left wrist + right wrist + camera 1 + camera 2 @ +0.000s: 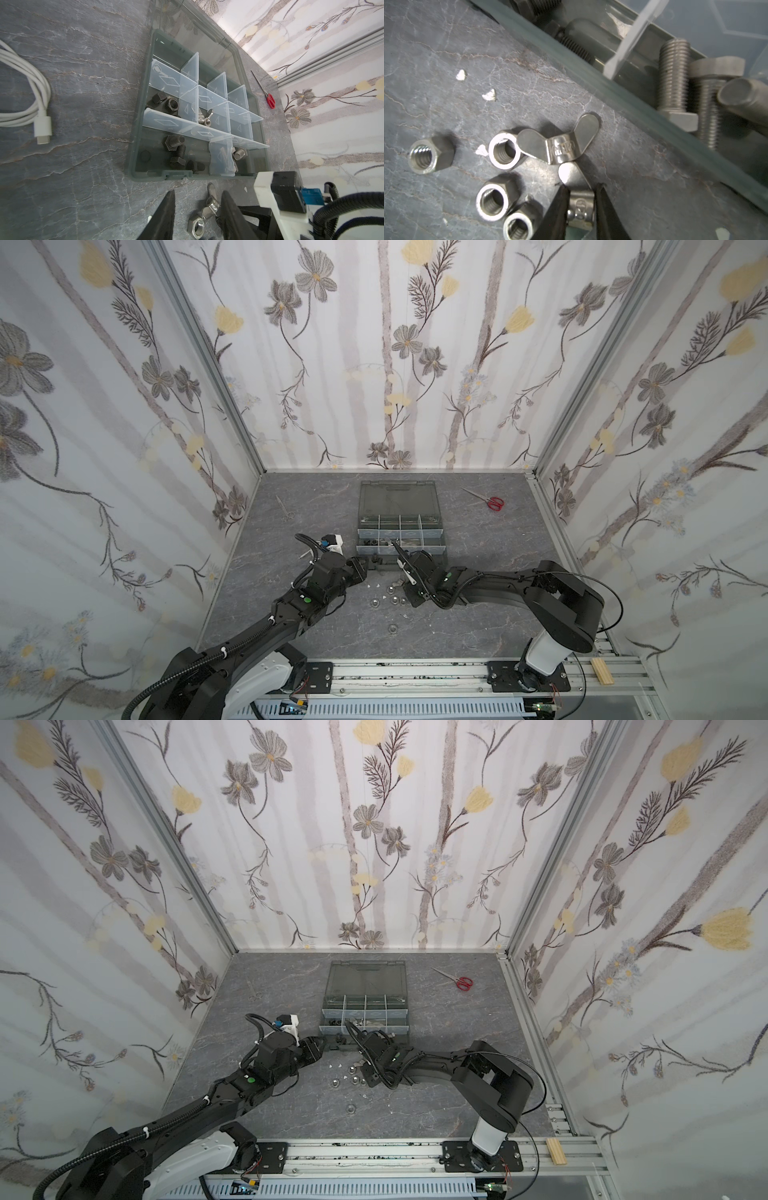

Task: Sort the screws and nuts into containers
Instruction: 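Lift the wing nut with the right gripper over the box compartment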

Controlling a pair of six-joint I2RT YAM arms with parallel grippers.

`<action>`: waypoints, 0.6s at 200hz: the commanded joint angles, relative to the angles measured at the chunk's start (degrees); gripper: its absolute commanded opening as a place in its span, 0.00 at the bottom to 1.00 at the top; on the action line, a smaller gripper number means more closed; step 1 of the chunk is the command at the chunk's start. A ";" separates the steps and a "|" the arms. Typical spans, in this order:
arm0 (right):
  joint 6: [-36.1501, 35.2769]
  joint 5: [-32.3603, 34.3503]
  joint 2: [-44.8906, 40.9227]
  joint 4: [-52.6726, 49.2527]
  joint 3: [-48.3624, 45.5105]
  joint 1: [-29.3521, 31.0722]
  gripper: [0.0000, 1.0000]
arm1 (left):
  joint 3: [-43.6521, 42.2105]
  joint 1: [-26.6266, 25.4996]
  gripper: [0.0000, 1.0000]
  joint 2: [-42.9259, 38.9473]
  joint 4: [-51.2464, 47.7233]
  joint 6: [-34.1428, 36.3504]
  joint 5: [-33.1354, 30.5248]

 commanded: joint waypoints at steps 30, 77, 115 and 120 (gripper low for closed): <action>-0.37 0.80 -0.70 -1.89 -0.65 0.09 0.18 | 0.22 0.03 0.39 0.28 2.13 -0.18 0.21; 1.38 -0.72 -5.18 -0.42 -1.55 0.03 0.16 | -0.71 0.03 0.40 -0.75 2.13 -0.77 -0.23; 1.50 -2.09 -8.15 0.35 0.86 -1.00 0.15 | -2.61 0.03 0.40 -3.11 2.31 -1.48 -0.06; 1.27 -2.30 -8.27 0.58 1.58 -1.22 0.15 | -2.92 0.03 0.40 -3.56 2.31 -1.58 -0.06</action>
